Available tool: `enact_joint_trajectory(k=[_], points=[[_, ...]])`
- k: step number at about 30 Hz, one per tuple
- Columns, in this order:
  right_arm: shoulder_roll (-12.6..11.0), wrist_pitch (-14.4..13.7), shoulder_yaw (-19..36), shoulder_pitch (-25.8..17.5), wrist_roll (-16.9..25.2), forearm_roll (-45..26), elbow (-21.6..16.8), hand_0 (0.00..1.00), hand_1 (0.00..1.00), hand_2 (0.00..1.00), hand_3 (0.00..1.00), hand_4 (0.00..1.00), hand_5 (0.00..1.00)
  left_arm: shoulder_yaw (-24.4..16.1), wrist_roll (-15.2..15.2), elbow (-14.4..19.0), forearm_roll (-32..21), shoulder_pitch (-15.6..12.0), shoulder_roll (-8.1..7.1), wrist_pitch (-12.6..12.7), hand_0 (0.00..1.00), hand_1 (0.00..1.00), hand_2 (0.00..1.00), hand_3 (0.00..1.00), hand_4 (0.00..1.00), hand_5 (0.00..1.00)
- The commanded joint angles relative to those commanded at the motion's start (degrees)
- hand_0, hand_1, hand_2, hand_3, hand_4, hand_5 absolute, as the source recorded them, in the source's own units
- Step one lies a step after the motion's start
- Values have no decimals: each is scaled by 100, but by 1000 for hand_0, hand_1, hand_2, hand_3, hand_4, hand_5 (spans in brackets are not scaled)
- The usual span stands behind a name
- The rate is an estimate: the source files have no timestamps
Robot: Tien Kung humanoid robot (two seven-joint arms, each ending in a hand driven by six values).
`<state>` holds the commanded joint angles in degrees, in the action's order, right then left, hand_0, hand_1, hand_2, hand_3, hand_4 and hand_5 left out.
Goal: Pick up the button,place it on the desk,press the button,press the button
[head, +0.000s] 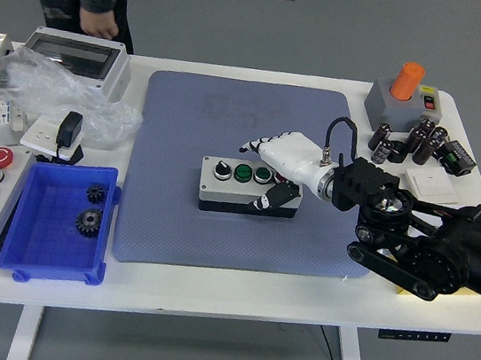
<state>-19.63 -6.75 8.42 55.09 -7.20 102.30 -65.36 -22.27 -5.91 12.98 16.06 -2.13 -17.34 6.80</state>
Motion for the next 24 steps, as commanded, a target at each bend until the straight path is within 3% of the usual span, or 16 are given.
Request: enact_joint_trajectory(k=[4,10,17,18,23,24], points=[[-200,107,300,-38,-56,-64,-306,794,758,872,894,998,519,-5,2,-1,2,3,5,0,619,656,624,679,698,354],[-747,208,1005,-209,-370,156,-1063,792,760,876,914,998,540,-2,6,-4,-8,-4,8,4,619,656,623,677,698,354],[-1317,711,1363,-401,-1040,744,-1980,792,754,880,925,998,576,22,8,-8,-42,-16,10,6,619,656,624,677,697,354],[-1372,840,1350,-412,-1169,814,-2127,730,659,645,896,798,390,39,8,-10,-58,-18,11,7,619,656,624,677,697,354],[-1488,1379,1178,-388,-1664,920,-2630,730,659,645,896,798,390,37,13,-11,-59,-8,6,7,619,656,624,677,697,354],[-1497,1476,1127,-371,-1749,912,-2683,646,583,418,902,455,101,35,16,-11,-56,-5,5,8,619,656,624,677,696,352]])
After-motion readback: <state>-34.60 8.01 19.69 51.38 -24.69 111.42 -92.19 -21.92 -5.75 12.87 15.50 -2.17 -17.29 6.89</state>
